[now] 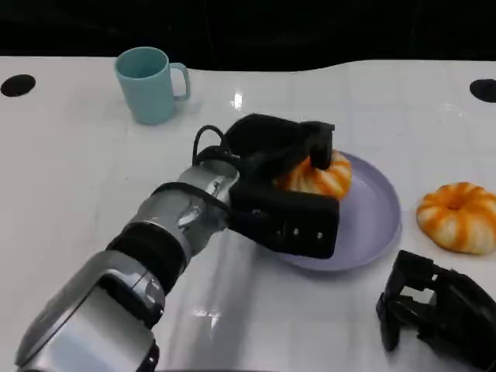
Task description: Grasp the bread from the table and place it into the plate.
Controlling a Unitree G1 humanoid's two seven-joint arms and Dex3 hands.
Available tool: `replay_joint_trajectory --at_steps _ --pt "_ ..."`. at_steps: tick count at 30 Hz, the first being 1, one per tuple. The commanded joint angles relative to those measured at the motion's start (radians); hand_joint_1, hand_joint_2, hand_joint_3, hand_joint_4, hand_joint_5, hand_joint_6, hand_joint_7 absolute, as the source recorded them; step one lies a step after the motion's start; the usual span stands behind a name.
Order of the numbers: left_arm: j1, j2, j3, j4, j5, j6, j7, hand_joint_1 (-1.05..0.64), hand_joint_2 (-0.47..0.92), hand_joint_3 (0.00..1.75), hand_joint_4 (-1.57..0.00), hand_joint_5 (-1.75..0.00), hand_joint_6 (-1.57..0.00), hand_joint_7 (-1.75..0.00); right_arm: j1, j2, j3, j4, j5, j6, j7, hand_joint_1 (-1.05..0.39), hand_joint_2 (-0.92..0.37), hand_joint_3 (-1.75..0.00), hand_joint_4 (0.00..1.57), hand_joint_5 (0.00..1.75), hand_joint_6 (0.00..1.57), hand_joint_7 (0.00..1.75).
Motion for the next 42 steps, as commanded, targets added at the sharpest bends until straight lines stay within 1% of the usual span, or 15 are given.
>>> replay_joint_trajectory --at_steps 1,3,5,7,9,12,14,16,18,19,21,23,29,35,42 --pt "-0.045 -0.024 -0.008 0.046 0.001 0.002 0.03 -0.27 0.68 0.82 -0.88 -1.75 -0.71 -1.42 0.023 -0.012 -0.001 -0.01 -0.008 0.013 -0.01 -0.59 -0.92 -0.23 0.7 1.75 0.6 1.64" --pt "-0.051 -0.032 -0.012 0.059 0.004 0.009 0.038 -0.28 0.71 0.71 -0.85 -1.75 -0.74 -1.22 0.027 -0.013 0.002 -0.021 -0.009 0.026 -0.018 -0.59 -0.92 -0.22 0.7 1.75 0.6 1.63" --pt "-0.053 -0.04 -0.01 0.073 0.0 0.008 0.046 -0.29 0.73 0.66 -0.84 -1.75 -0.75 -1.12 0.029 -0.011 0.003 -0.024 -0.009 0.021 -0.018 -0.58 -0.92 -0.22 0.7 1.75 0.6 1.62" --pt "-0.058 -0.048 -0.004 0.088 -0.01 0.01 0.037 -0.31 0.74 0.58 -0.84 -1.75 -0.76 -1.09 0.029 -0.01 0.004 -0.024 -0.011 0.016 -0.018 -0.59 -0.92 -0.22 0.7 1.75 0.61 1.63" --pt "-0.062 -0.052 0.001 0.097 -0.017 0.011 0.025 -0.3 0.72 0.6 -0.77 -1.75 -0.73 -1.18 0.029 -0.01 0.004 -0.024 -0.011 0.016 -0.019 -0.59 -0.92 -0.22 0.71 1.75 0.62 1.63" --pt "-0.064 -0.048 -0.001 0.106 -0.022 -0.001 0.007 -0.3 0.72 0.61 -0.75 -1.75 -0.72 -1.2 0.03 -0.01 0.005 -0.026 -0.012 0.018 -0.022 -0.6 -0.92 -0.22 0.71 1.75 0.62 1.62" --pt "-0.069 -0.038 -0.01 0.114 -0.017 -0.012 -0.033 -0.45 0.86 0.38 -0.45 -1.22 -0.41 -0.78 0.031 -0.011 0.006 -0.028 -0.013 0.018 -0.025 -0.6 -0.92 -0.22 0.7 1.75 0.62 1.62" --pt "-0.074 -0.034 -0.018 0.118 -0.011 -0.007 -0.064 -0.62 0.91 0.36 -0.17 -0.89 -0.2 -0.56 0.031 -0.009 0.005 -0.029 -0.006 0.025 -0.017 -0.59 -0.92 -0.22 0.7 1.75 0.62 1.62" --pt "-0.077 -0.032 -0.026 0.113 -0.002 0.006 -0.079 -0.74 0.92 0.45 -0.05 -0.69 -0.08 -0.48 0.031 -0.009 0.005 -0.03 -0.003 0.03 -0.015 -0.59 -0.92 -0.21 0.71 1.75 0.62 1.62" --pt "-0.078 -0.031 -0.033 0.109 0.006 0.013 -0.079 -0.78 0.92 0.47 -0.03 -0.64 -0.04 -0.47 0.031 -0.009 0.005 -0.033 -0.001 0.035 -0.016 -0.59 -0.92 -0.21 0.71 1.75 0.62 1.62" --pt "-0.083 -0.028 -0.046 0.101 0.017 0.031 -0.097 -0.88 0.92 0.57 0.0 -0.32 -0.01 -0.28 0.032 -0.01 0.007 -0.036 -0.008 0.027 -0.02 -0.58 -0.92 -0.22 0.71 1.75 0.62 1.63" --pt "-0.086 -0.024 -0.055 0.094 0.02 0.04 -0.112 -0.97 0.92 0.64 0.0 -0.16 0.0 -0.19 0.032 -0.011 0.008 -0.036 -0.011 0.022 -0.022 -0.58 -0.92 -0.23 0.7 1.75 0.61 1.63" --pt "-0.087 -0.013 -0.063 0.076 0.019 0.045 -0.135 -1.04 0.92 0.7 0.0 -0.01 0.0 -0.13 0.033 -0.013 0.009 -0.04 -0.013 0.03 -0.031 -0.59 -0.92 -0.23 0.71 1.75 0.61 1.64" --pt "-0.07 0.031 -0.055 0.006 0.009 0.023 -0.167 -1.05 0.92 0.72 0.0 0.0 0.0 -0.12 0.033 -0.016 0.01 -0.044 -0.015 0.035 -0.039 -0.6 -0.92 -0.22 0.71 1.75 0.6 1.64" --pt "0.02 0.118 -0.017 -0.145 -0.05 -0.019 -0.243 -1.05 0.92 0.71 -0.03 -0.02 -0.01 -0.13 0.031 -0.017 0.012 -0.041 -0.02 0.026 -0.045 -0.6 -0.92 -0.23 0.71 1.75 0.6 1.65"
